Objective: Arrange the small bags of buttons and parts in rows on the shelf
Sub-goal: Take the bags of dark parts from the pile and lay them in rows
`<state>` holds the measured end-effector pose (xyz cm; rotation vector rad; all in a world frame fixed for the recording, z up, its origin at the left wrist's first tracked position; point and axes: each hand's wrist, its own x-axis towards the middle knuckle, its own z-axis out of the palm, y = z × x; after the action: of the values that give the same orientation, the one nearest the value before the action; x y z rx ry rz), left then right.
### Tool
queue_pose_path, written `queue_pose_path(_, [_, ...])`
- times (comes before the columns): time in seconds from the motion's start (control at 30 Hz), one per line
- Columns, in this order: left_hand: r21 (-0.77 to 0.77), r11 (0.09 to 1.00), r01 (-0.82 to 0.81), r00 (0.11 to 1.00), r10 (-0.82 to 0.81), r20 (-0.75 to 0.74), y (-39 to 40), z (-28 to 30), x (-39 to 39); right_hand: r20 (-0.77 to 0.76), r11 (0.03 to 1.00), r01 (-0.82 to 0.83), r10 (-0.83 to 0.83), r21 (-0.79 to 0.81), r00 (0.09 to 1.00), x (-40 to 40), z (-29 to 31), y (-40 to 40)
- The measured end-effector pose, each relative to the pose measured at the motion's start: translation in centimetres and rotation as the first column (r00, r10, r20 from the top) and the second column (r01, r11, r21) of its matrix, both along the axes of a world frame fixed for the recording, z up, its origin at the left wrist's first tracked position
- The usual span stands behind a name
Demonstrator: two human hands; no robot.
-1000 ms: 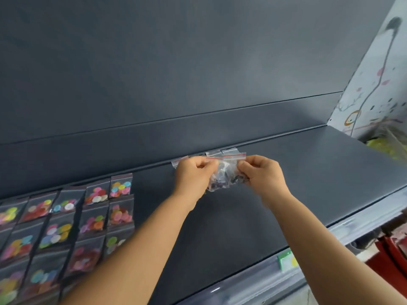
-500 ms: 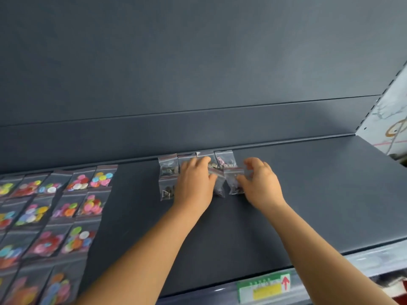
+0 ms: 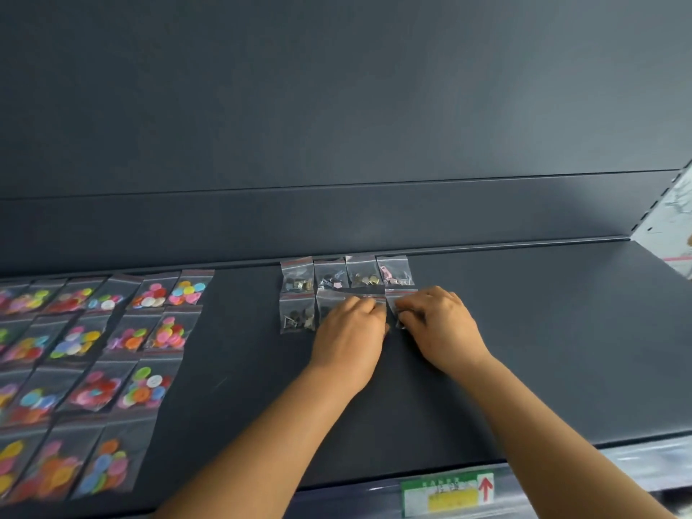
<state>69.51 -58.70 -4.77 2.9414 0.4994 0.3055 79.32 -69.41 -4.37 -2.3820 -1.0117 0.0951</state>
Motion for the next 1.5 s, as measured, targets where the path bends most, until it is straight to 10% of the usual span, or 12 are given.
queue_pose_path(1.5, [-0.083,0.964,-0.252,0.960,0.259,0.101,3.1,2.6,-8.3,0.215,0.963,-0.248,0.267,-0.109,0.939,-6.8,2.7,5.3])
